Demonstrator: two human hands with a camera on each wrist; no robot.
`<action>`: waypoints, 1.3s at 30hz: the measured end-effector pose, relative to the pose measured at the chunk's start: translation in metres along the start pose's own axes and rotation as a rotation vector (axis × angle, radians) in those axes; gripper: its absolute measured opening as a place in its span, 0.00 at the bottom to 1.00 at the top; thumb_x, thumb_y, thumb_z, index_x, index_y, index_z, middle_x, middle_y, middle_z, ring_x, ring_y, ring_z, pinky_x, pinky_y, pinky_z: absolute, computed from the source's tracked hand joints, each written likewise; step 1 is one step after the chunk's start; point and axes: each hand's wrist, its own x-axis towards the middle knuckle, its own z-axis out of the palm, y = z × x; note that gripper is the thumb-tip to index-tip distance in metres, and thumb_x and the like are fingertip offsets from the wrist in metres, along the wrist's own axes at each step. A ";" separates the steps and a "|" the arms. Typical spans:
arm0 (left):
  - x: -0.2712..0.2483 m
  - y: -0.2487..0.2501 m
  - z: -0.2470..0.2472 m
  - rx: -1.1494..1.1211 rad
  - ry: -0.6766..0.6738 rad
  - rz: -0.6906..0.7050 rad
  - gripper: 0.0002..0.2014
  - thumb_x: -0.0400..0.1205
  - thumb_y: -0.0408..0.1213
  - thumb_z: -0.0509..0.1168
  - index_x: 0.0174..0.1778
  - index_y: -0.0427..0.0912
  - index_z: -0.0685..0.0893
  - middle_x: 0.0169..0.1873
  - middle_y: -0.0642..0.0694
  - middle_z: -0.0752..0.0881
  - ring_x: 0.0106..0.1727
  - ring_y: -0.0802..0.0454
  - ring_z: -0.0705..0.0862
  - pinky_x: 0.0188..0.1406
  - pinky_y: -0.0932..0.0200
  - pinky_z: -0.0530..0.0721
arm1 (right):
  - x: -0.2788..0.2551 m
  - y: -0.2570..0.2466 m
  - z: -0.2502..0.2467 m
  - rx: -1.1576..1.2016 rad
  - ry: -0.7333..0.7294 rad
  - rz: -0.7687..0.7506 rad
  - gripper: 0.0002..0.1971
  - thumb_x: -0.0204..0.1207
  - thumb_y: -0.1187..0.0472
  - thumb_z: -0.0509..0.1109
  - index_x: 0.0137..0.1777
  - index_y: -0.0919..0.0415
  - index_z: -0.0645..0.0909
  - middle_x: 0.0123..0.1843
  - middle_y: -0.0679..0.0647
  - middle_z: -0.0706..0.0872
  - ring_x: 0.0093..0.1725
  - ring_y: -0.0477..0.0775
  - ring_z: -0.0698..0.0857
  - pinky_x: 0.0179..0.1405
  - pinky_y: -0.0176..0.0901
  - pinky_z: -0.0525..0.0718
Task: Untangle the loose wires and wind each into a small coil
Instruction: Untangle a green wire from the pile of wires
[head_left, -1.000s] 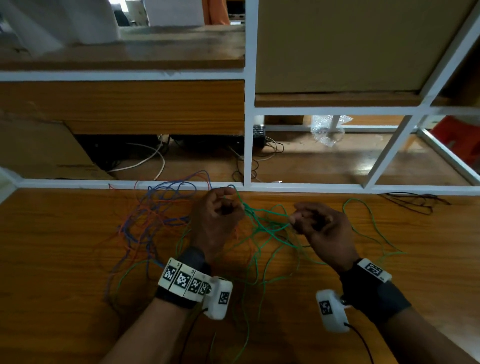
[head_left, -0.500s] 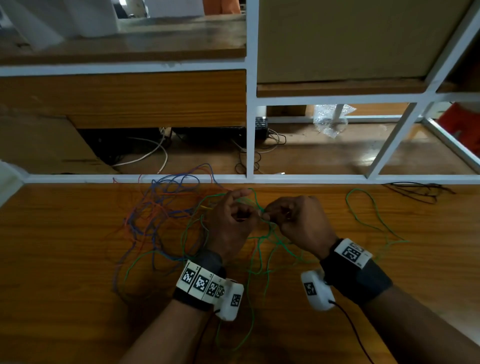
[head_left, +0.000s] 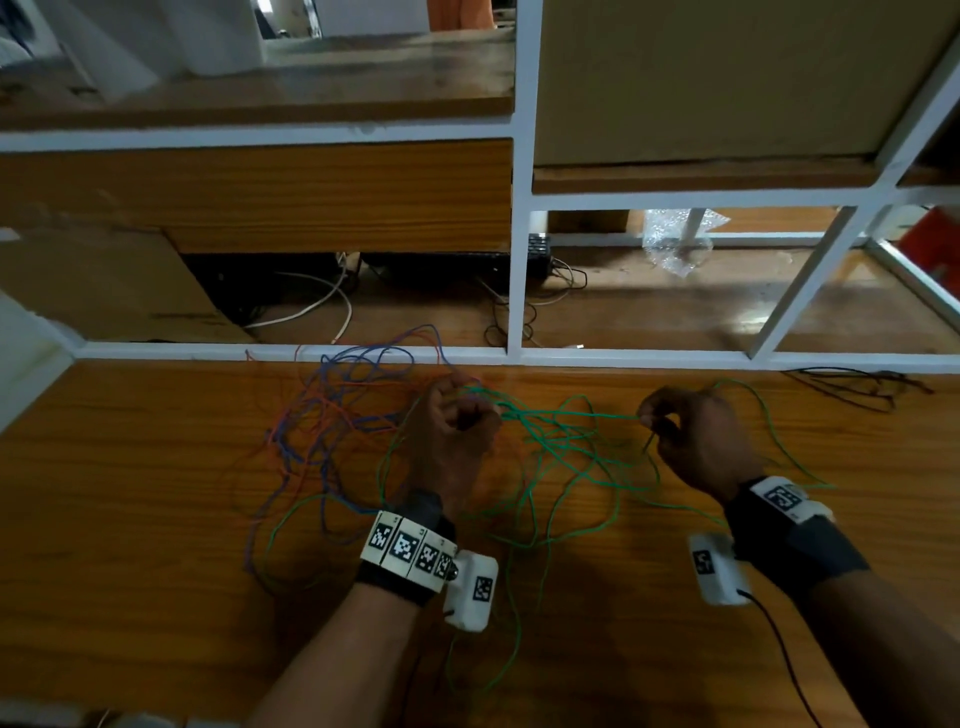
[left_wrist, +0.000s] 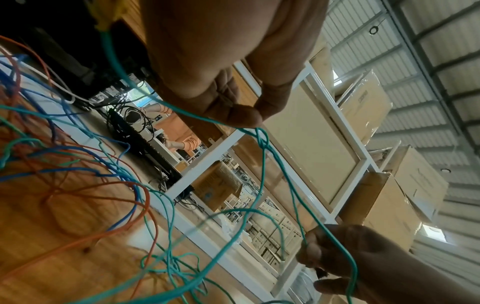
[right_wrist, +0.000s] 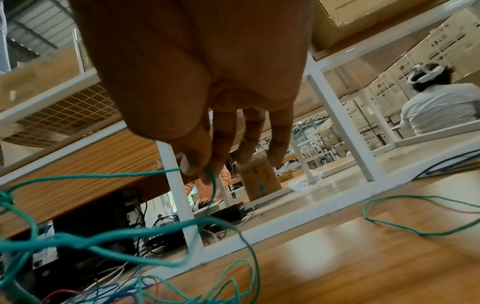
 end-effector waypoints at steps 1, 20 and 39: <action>-0.001 -0.002 0.002 -0.020 -0.006 -0.015 0.21 0.78 0.17 0.70 0.66 0.31 0.76 0.32 0.37 0.84 0.23 0.59 0.79 0.24 0.67 0.78 | -0.001 -0.001 0.003 0.003 -0.034 0.016 0.19 0.70 0.68 0.74 0.39 0.36 0.82 0.46 0.47 0.93 0.48 0.64 0.89 0.50 0.58 0.88; -0.002 -0.015 -0.015 -0.070 0.031 -0.118 0.18 0.78 0.18 0.71 0.63 0.34 0.80 0.34 0.42 0.86 0.30 0.47 0.82 0.25 0.58 0.81 | -0.002 -0.087 0.018 -0.028 -0.085 -0.193 0.07 0.66 0.61 0.70 0.42 0.50 0.85 0.39 0.47 0.89 0.38 0.56 0.86 0.30 0.44 0.75; -0.002 -0.013 0.000 0.051 -0.033 -0.019 0.15 0.83 0.21 0.66 0.67 0.29 0.83 0.30 0.50 0.78 0.26 0.70 0.78 0.29 0.74 0.77 | -0.037 -0.092 0.051 -0.154 -0.181 -0.155 0.18 0.72 0.41 0.76 0.58 0.47 0.85 0.53 0.47 0.91 0.53 0.56 0.89 0.45 0.50 0.85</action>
